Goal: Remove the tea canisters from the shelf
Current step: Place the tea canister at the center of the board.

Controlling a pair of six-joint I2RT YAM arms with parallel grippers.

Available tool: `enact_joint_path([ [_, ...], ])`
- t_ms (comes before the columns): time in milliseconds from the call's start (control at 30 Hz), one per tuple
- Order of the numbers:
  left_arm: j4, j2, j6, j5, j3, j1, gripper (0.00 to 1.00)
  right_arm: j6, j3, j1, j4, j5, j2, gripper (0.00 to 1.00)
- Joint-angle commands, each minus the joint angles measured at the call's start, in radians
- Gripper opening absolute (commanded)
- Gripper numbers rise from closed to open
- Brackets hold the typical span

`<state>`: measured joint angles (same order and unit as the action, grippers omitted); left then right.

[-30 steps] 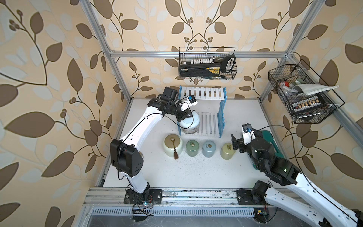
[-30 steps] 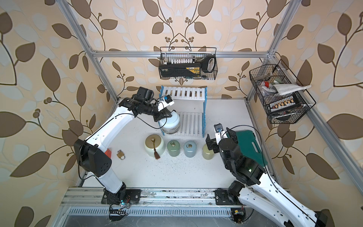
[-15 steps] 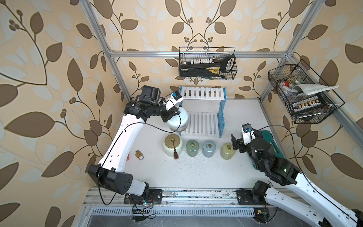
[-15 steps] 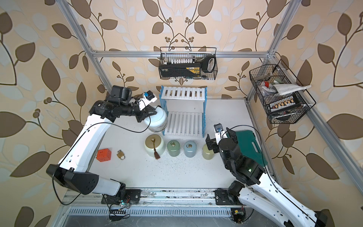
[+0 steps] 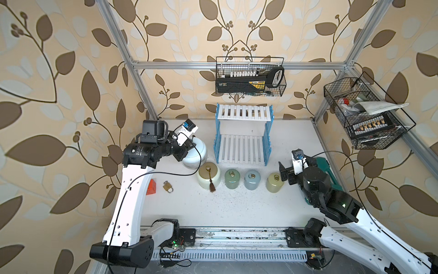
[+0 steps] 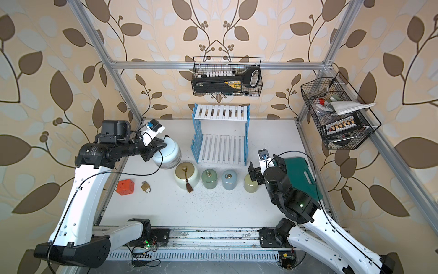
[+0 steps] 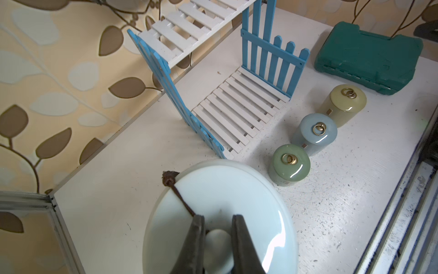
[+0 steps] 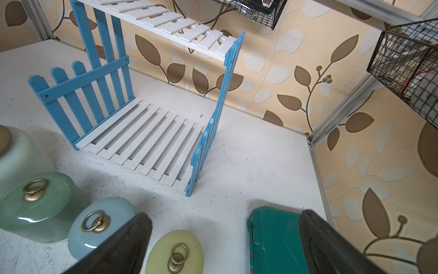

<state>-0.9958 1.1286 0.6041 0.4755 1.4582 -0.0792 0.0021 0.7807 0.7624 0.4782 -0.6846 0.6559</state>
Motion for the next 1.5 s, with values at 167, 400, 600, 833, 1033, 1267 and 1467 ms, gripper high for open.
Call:
enact_joint_path([
  [167, 0.165, -0.118, 0.018, 0.074, -0.145, 0.147, 0.00, 0.006, -0.008, -0.005, -0.001, -0.002, 0.000, 0.99],
  [400, 0.236, -0.181, 0.009, 0.107, -0.322, 0.258, 0.00, 0.001, -0.013, -0.005, -0.006, -0.012, -0.012, 0.99],
  [600, 0.310, -0.210, 0.000, 0.107, -0.455, 0.300, 0.00, 0.006, -0.009, -0.005, 0.000, -0.010, -0.001, 0.99],
  [833, 0.430, -0.221, 0.019, 0.064, -0.592, 0.315, 0.00, 0.006, -0.009, -0.005, 0.000, -0.007, -0.005, 0.99],
  [1033, 0.517, -0.217, 0.043, 0.038, -0.664, 0.318, 0.00, 0.006, -0.011, -0.005, 0.000, -0.010, -0.009, 0.99],
  [1267, 0.570, -0.189, 0.075, 0.026, -0.697, 0.320, 0.00, 0.006, -0.009, -0.005, 0.004, -0.012, -0.007, 0.99],
  [1467, 0.587, -0.173, 0.088, 0.024, -0.723, 0.319, 0.00, 0.000, -0.014, -0.005, -0.006, -0.013, -0.012, 0.99],
])
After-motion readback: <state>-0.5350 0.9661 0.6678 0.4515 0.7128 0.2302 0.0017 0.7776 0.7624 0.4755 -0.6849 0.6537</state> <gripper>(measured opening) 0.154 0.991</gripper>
